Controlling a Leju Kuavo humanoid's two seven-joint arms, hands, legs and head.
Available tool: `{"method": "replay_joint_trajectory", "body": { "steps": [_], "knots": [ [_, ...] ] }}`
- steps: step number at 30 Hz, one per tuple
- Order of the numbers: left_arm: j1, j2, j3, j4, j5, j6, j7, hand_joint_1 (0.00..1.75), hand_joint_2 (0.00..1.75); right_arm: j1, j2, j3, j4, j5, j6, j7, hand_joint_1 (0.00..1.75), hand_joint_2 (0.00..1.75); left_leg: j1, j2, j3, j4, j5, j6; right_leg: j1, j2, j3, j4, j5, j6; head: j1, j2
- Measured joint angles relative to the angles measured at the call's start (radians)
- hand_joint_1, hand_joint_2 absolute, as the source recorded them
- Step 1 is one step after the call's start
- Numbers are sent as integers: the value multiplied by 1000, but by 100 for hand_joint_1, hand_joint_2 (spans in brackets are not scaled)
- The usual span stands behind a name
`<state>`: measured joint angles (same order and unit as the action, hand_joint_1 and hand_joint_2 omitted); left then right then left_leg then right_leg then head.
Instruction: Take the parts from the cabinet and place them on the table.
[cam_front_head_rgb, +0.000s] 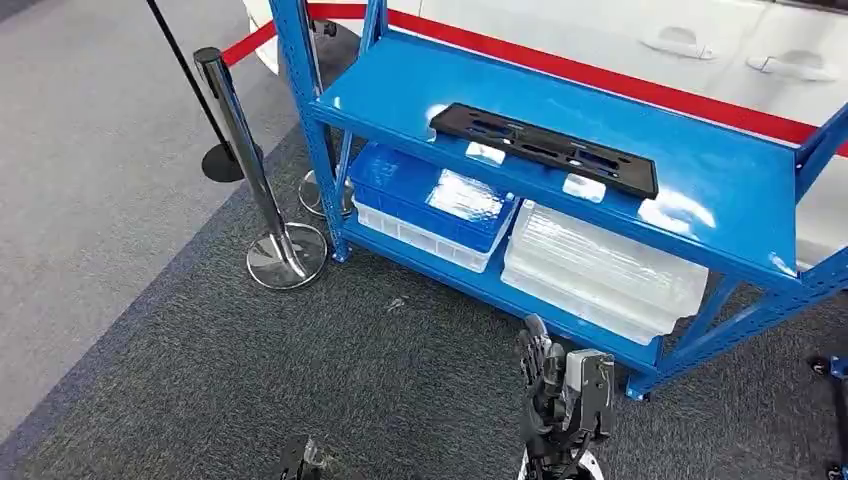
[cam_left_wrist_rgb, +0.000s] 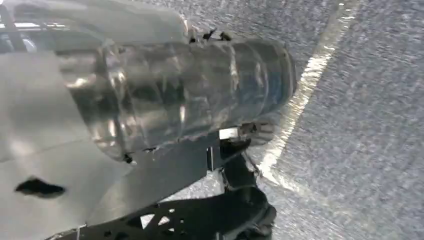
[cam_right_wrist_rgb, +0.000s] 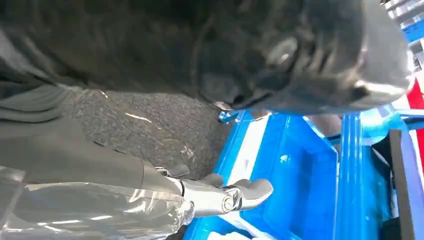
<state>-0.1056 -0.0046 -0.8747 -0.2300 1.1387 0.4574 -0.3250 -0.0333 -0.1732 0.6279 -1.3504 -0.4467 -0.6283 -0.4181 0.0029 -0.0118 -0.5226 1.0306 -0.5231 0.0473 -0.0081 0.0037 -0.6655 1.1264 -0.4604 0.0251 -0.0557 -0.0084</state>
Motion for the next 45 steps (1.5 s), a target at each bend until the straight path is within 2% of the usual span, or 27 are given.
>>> {"method": "replay_joint_trajectory", "body": {
  "steps": [1, 2, 4, 7, 8, 11, 12, 13, 16, 18, 19, 20, 21, 23, 25, 27, 29, 31, 32, 33, 34, 36, 38, 40, 42, 43, 45],
  "knots": [
    [1, 0, 0, 0, 0, 0, 0, 0, 0, 0, -1, 0, 0, -2, 1, 2, 0, 0, 0, 0, 0, -3, -11, -4, 0, 0, 12, -70, 50, -5, 0, 0],
    [-3, 0, -1, 0, 0, -1, 1, 0, 0, 0, -1, 0, 3, -5, 3, 8, 0, 0, -3, -1, 12, 2, -16, -10, 7, 1, 2, -64, 20, -7, -2, 0],
    [-5, 0, -2, 1, 0, -1, 2, 0, 0, 1, -1, 0, 4, -7, 11, 12, 0, 0, -2, -3, 11, -2, -21, -22, 12, -1, 9, -78, 39, -21, -5, 0],
    [-2, 0, -2, 1, 0, -2, 2, 0, 0, -2, -2, 1, 5, -8, 14, 12, 0, 0, 1, 2, 18, 27, -39, -32, 6, 0, 42, -93, 28, -35, -7, 0],
    [-4, 0, -2, 1, 0, -2, 2, 0, 0, -7, -2, 0, 5, -8, 15, 11, 0, 0, 0, 4, -2, 69, -57, -36, 6, 0, 49, -93, 23, -42, -5, 0],
    [-5, 0, -3, 1, 0, -2, 2, 0, 0, -6, -2, 1, 6, -8, 16, 12, 0, 0, 0, 5, -137, 279, -138, -43, 8, -2, 60, -92, 8, -49, -7, 0],
    [-2, 0, -3, 1, 0, -2, 2, 0, 0, -6, -2, 1, 6, -8, 16, 12, 0, 0, 0, 5, -165, 303, -132, -43, 9, -1, 66, -91, 2, -50, -6, 0],
    [1, 0, -3, 1, 0, -2, 2, 0, 0, -6, -2, 1, 7, -8, 16, 12, 0, 0, 0, 5, -167, 276, -96, -42, 9, 2, 74, -91, -5, -49, -7, 0],
    [1, 1, -3, 1, 0, -2, 2, 0, 0, -6, -2, 1, 7, -8, 16, 12, 0, 0, -1, 6, -98, 45, 71, -29, 8, 4, 108, -91, -29, -43, -7, 0],
    [-4, 2, -4, 2, 0, -5, 2, 0, 0, -8, -2, 1, 8, -9, 17, 13, 0, 0, -12, 6, -87, 13, 28, -22, 9, 4, 106, -89, -36, -34, -8, 0],
    [-2, 2, -4, 2, 1, -5, 2, 0, 0, -7, -2, 2, 8, -10, 18, 15, 0, 0, -12, 6, -88, 16, 54, -14, 8, 3, 109, -90, -37, -28, -2, 0],
    [0, 3, -4, 2, 1, -5, 3, 0, 0, -6, -2, 3, 8, -11, 19, 15, 0, 0, -12, 6, -93, 9, 45, -8, 11, 4, 114, -84, -36, -25, -3, 0],
    [2, 3, -5, 3, 1, -5, 4, 0, 0, -9, -2, 3, 8, -11, 18, 15, 0, 0, -10, 5, -74, 4, 49, -4, 11, 4, 117, -85, -38, -23, -3, 0],
    [0, 3, -5, 3, 0, -5, 5, 0, 0, -10, -2, 3, 9, -11, 18, 15, 0, 0, -5, 5, -55, -9, 48, 0, 6, 2, 98, -39, -63, -11, 1, 0],
    [-3, 3, -6, 2, 0, -5, 5, 0, 0, -10, -2, 3, 10, -13, 18, 16, 0, 0, -5, 6, -48, -10, 41, 7, 4, 1, 22, 99, -119, -1, 1, 0],
    [-2, 3, -11, 3, 0, -5, 5, 0, 0, -7, -2, 6, 15, -15, 18, 19, 0, 0, -5, 5, -37, -10, 30, 7, 1, 1, -52, 197, -137, 1, 1, 0],
    [0, 3, -12, 3, 0, -5, 5, 0, 0, -6, -2, 8, 17, -15, 18, 20, 0, 0, -5, 4, -19, -10, 16, 6, -2, 1, -47, 138, -70, 4, 2, 0],
    [0, 3, -13, 3, 0, -5, 5, 0, 0, -7, -2, 8, 17, -15, 18, 20, 0, 0, -3, 3, 5, -11, -1, -1, -3, 1, 11, -30, 48, 0, 2, 0],
    [0, 3, -14, 3, 0, -5, 5, 0, 0, -7, -3, 8, 19, -15, 18, 20, 0, 0, -3, 2, 12, -13, -7, -5, 0, 1, 18, -52, 32, -4, 1, 0],
    [-3, 3, -14, 3, 0, -5, 5, 0, 0, -9, -3, 8, 19, -15, 18, 21, 0, 0, -4, 1, 9, -12, -11, -12, 11, -2, 18, -88, -10, -10, 4, 0],
    [-6, 3, -14, 3, 0, -5, 5, 0, 0, -7, -3, 8, 19, -15, 18, 22, 0, 0, -4, 2, 8, -14, -17, -19, 12, -2, 30, -81, 23, -19, 4, 0],
    [-4, 3, -15, 3, 0, -5, 5, 0, 0, -6, -3, 9, 19, -15, 18, 25, 0, 0, -5, 3, 29, -14, -22, -27, 10, 0, 43, -90, 18, -32, 1, 0],
    [-5, 3, -16, 3, 0, -5, 5, 0, 0, -8, -3, 9, 19, -15, 18, 26, 0, 0, 1, 5, 17, 27, -43, -35, 7, 0, 68, -103, 14, -41, 2, 0],
    [-8, 3, -16, 3, 0, -5, 5, 0, 0, -12, -3, 9, 19, -15, 18, 28, 0, 0, 0, 6, -67, 172, -94, -42, 8, -1, 77, -103, 5, -50, 0, 0],
    [-3, 3, -18, 3, 0, -5, 5, 0, 0, -10, -3, 14, 21, -15, 19, 29, 0, 0, 1, 6, -155, 288, -130, -45, 9, 0, 89, -103, -8, -51, 0, 0],
    [0, 3, -18, 3, 0, -5, 5, 0, 0, -9, -3, 14, 22, -15, 19, 29, 0, 0, 1, 6, -170, 288, -114, -44, 9, 1, 98, -102, -15, -51, 0, 0],
    [1, 3, -18, 3, 0, -5, 5, 0, 0, -10, -3, 16, 22, -15, 19, 29, 0, 0, 0, 6, -148, 178, -15, -41, 9, 5, 123, -100, -33, -49, 0, 0]
  ]
}}
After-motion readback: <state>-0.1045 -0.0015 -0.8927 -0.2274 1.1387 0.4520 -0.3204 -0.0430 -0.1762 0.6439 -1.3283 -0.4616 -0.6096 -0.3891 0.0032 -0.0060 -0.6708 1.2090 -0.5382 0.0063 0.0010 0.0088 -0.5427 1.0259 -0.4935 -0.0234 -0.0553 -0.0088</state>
